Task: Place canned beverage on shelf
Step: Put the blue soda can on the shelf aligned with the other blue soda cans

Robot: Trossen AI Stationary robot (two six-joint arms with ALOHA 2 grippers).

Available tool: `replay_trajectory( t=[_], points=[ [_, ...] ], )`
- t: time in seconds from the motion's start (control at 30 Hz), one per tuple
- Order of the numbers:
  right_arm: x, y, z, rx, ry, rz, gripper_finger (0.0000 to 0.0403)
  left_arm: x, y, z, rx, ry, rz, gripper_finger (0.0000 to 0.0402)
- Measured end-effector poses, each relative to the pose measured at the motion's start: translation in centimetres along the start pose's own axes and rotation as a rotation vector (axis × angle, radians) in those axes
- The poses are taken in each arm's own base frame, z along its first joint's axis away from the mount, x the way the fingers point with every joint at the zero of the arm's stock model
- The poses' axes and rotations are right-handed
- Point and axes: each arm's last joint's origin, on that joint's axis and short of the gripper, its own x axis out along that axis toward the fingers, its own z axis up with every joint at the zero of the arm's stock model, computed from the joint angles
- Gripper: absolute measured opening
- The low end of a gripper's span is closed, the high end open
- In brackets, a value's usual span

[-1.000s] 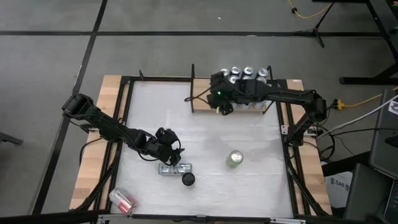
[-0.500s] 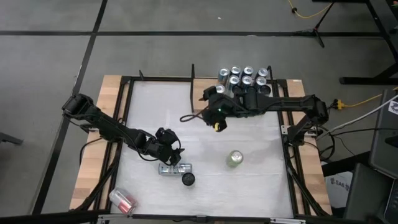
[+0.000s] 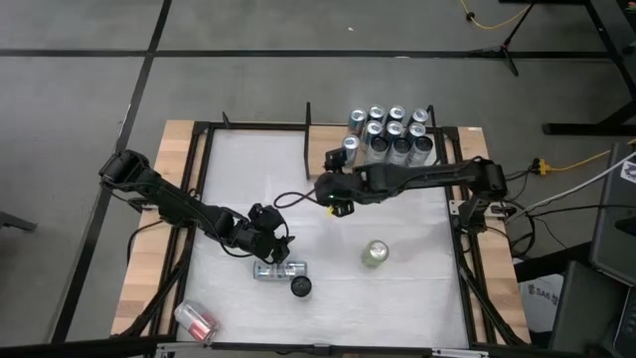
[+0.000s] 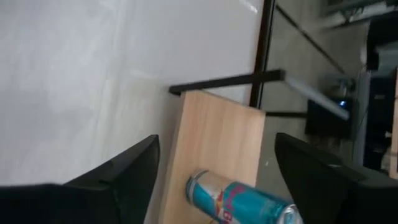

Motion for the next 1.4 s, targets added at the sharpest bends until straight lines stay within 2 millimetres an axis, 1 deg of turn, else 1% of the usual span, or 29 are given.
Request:
replay_trajectory(
  t=[0.13,0.3,0.5,0.57,0.83,1.13,1.4],
  points=[
    [2.3,-0.1,-0.4,0.005,0.063,0.013,0.0275,0.0,0.0,0.0,0.0,0.0,0.0,0.0283],
    [4.7,-0.9,-1.6,0.018,0.147,0.036,0.0248,0.0,0.0,0.0,0.0,-0.001,0.0,0.0283],
    [6.4,-2.5,-3.3,0.126,0.206,0.078,0.0228,0.0,0.0,0.0,0.007,-0.001,0.001,0.0283],
    [6.9,-2.8,-3.8,0.135,0.237,0.09,0.0225,0.0,0.0,0.0,0.022,-0.002,0.001,0.0283],
    [8.2,-4.4,-5.3,0.177,0.28,0.081,0.0225,0.0,0.0,0.0,0.024,-0.002,0.002,0.0283],
    [9.0,-6.1,-6.8,0.197,0.311,0.07,0.0225,0.0,0.0,0.0,0.025,-0.002,0.001,0.0283],
    [9.5,-7.0,-7.5,0.204,0.319,0.059,0.0225,0.0,0.0,0.0,0.025,-0.002,0.001,0.0283]
  ],
)
